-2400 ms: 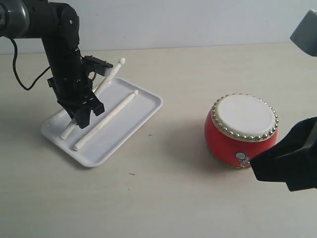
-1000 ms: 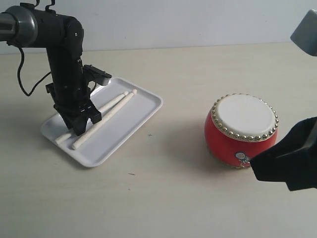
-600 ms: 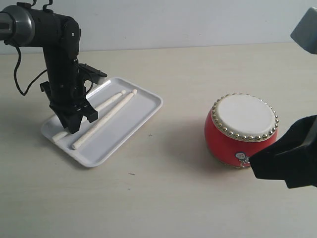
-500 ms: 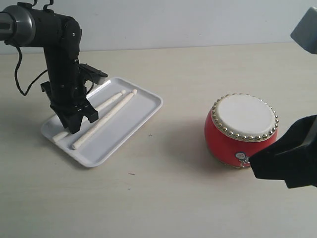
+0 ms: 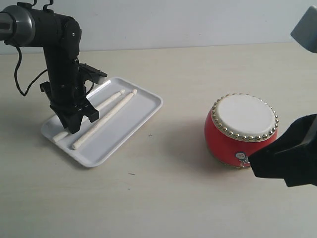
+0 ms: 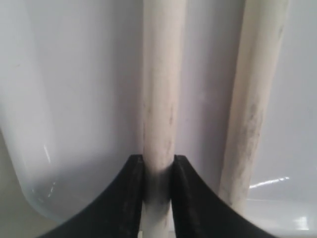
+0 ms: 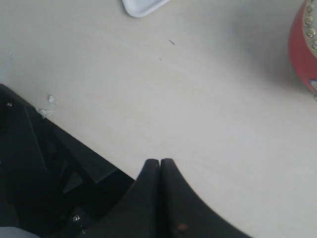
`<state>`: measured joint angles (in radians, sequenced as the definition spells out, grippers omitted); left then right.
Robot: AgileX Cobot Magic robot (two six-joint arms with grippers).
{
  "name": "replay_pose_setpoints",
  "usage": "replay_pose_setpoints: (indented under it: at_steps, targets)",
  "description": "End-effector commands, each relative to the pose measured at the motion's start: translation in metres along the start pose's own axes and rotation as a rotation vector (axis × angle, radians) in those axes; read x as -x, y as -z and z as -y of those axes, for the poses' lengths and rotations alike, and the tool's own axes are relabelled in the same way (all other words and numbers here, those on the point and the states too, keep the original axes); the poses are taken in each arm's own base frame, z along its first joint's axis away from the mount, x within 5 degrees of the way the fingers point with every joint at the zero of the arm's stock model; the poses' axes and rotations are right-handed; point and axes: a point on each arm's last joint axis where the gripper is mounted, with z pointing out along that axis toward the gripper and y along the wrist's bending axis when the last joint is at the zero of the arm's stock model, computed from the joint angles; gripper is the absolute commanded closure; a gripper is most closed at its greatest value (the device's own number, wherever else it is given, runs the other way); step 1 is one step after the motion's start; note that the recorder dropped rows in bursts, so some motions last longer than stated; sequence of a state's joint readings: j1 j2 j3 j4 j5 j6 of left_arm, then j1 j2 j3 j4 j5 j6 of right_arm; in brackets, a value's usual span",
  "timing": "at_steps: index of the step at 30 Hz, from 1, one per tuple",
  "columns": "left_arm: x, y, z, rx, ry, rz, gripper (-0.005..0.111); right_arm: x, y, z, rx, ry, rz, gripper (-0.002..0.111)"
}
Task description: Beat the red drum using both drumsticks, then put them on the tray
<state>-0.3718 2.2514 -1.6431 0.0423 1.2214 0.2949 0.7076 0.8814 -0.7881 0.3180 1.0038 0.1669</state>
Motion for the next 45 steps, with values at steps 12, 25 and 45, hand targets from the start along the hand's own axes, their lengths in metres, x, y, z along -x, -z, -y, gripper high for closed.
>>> replay_pose_setpoints:
  at_steps: [12, 25, 45]
  targets:
    - [0.003, 0.015, -0.001, 0.003, 0.063, 0.102, 0.107, 0.0, 0.001, 0.0, 0.0, 0.011, 0.018, 0.108]
    - [0.004, 0.014, -0.001, 0.005, 0.074, 0.109, 0.091, 0.0, 0.001, 0.0, 0.0, 0.011, 0.018, 0.108]
    - [-0.046, 0.088, 0.003, -0.089, 0.152, 0.272, 0.107, 0.015, 0.002, 0.0, 0.003, 0.031, 0.187, 0.108]
